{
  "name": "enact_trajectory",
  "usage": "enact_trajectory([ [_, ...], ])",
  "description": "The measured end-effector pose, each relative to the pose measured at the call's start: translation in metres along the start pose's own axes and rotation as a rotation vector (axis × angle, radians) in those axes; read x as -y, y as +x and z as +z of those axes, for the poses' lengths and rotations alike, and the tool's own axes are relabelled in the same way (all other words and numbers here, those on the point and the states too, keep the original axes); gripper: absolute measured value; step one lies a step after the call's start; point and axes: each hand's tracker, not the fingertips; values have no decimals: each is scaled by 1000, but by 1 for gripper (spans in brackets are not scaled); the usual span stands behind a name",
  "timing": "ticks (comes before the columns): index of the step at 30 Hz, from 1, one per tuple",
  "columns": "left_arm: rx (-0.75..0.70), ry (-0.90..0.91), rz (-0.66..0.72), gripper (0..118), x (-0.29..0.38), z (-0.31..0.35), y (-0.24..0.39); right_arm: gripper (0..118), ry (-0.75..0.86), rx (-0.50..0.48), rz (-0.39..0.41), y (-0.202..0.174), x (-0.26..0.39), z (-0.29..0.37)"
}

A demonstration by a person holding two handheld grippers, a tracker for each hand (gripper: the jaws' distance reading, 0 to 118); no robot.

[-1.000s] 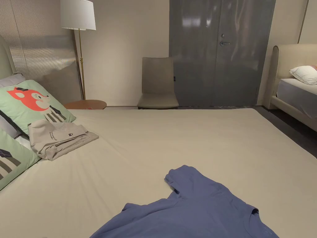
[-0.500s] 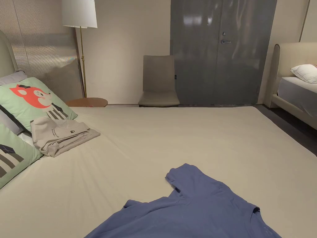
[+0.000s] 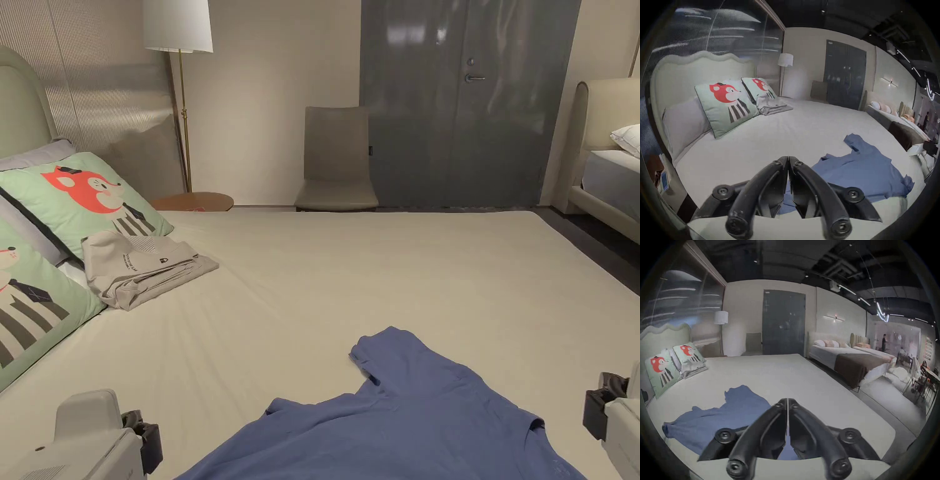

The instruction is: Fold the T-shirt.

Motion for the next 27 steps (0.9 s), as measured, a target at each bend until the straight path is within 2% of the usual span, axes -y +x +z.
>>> enact_trajectory([
  [2,-1,-23,10,1,3,-3,-3,1,-9,-45,15,-10,2,-3],
  [5,-23,-83,11,1,9,-18,-11,1,-21,-59,33,-23,5,-8],
  [8,-33,-217,82,28,14,-45,-28,1,-49,-93,24,-32,10,-14],
  [9,-42,-272,110,51,17,-57,-35,1,-56,-99,24,-34,13,-17],
  [10,-51,-322,127,83,20,-69,-40,1,-63,-104,27,-36,15,-19],
  [11,-56,-361,139,108,24,-78,-46,1,-73,-109,33,-39,17,-22],
  [14,-103,-450,160,100,33,-107,-55,1,-99,-119,35,-44,24,-29],
  [17,-88,-532,237,94,41,-131,-63,1,-124,-123,37,-49,29,-37],
  [21,-83,-588,307,63,48,-154,-68,1,-149,-126,45,-54,33,-48],
  [23,-104,-612,275,58,52,-159,-65,1,-163,-131,39,-55,35,-54],
  [24,-108,-599,254,47,50,-155,-61,1,-169,-133,37,-56,36,-57],
  [25,-131,-581,219,30,47,-150,-58,1,-175,-135,41,-57,37,-60],
  [26,-118,-558,206,7,44,-145,-56,1,-181,-138,46,-58,38,-64],
  [27,-83,-540,220,4,41,-140,-55,1,-188,-141,54,-58,38,-70],
])
